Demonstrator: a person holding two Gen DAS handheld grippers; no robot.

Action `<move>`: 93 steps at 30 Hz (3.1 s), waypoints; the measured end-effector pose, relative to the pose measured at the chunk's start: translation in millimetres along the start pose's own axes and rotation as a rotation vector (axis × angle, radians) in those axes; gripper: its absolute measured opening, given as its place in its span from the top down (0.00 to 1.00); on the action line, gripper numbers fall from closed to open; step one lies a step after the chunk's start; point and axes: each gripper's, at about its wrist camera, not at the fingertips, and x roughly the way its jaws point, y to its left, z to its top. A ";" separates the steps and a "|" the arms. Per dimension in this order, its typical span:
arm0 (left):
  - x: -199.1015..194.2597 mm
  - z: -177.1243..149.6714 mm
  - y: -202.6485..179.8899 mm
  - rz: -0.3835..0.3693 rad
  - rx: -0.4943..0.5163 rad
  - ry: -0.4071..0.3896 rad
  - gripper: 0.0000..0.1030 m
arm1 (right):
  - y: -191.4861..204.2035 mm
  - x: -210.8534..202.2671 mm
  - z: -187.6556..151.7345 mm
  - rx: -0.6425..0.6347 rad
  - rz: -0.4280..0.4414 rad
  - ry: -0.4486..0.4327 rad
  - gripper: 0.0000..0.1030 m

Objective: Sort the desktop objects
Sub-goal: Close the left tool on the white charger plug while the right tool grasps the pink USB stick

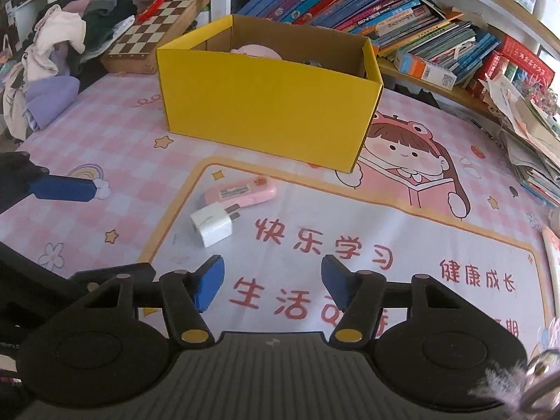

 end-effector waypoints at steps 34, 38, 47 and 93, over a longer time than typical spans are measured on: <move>70.8 27.2 -13.2 0.002 -0.040 0.098 0.77 | -42.2 43.9 33.2 -0.097 0.100 0.016 0.37; 62.8 26.2 -9.6 0.015 -0.052 0.091 0.77 | -37.9 47.5 35.3 -0.104 0.122 0.022 0.36; 42.7 19.5 8.0 0.077 -0.113 0.085 0.77 | -21.3 63.3 42.8 -0.126 0.176 0.053 0.26; 22.4 10.5 37.0 0.175 -0.204 0.070 0.77 | 10.6 100.8 60.9 -0.184 0.215 0.077 0.26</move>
